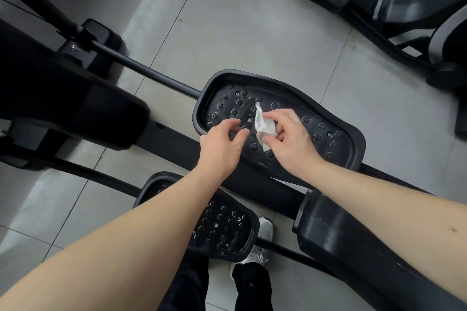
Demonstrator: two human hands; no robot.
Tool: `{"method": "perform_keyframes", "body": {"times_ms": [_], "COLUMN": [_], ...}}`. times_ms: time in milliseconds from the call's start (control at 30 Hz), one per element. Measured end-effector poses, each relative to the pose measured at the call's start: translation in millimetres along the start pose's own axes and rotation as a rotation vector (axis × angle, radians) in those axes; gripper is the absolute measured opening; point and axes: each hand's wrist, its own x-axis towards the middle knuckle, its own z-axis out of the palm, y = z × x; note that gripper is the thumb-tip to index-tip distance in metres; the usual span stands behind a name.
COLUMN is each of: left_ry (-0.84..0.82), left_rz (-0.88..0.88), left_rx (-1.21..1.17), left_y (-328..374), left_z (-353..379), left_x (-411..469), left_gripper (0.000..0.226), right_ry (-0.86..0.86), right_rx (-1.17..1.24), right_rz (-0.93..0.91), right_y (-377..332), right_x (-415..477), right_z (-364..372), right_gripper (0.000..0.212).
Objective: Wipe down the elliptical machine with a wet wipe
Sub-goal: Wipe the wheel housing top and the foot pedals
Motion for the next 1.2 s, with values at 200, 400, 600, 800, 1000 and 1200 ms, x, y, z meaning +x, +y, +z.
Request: {"method": "perform_keyframes", "body": {"times_ms": [200,400,600,800,1000,1200], "left_ry": [-0.014,0.031,0.103,0.142,0.164,0.194], "left_rz": [0.014,-0.031,-0.075,-0.094,-0.071,-0.063], "left_rx": [-0.223,-0.132,-0.031,0.103,0.132,0.156], "left_y": [6,2,3,-5,-9,-15], "left_z": [6,14,16,8,0,3], "left_x": [5,0,-2,-2,-8,-7], "left_gripper": [0.017,0.012,0.022,0.028,0.034,0.035], "right_ry": [-0.061,-0.075,-0.098,0.143,-0.092,-0.422], "right_rx": [0.087,0.309,0.279,-0.419,-0.848,-0.875], "right_rz": [0.084,0.414,0.382,-0.032,-0.247,-0.646], "right_y": [-11,-8,-16,3,28,49], "right_x": [-16,-10,-4,54,57,20], "right_z": [7,10,5,0,39,25], "right_gripper": [0.044,0.012,0.003,0.017,0.035,0.025]}}
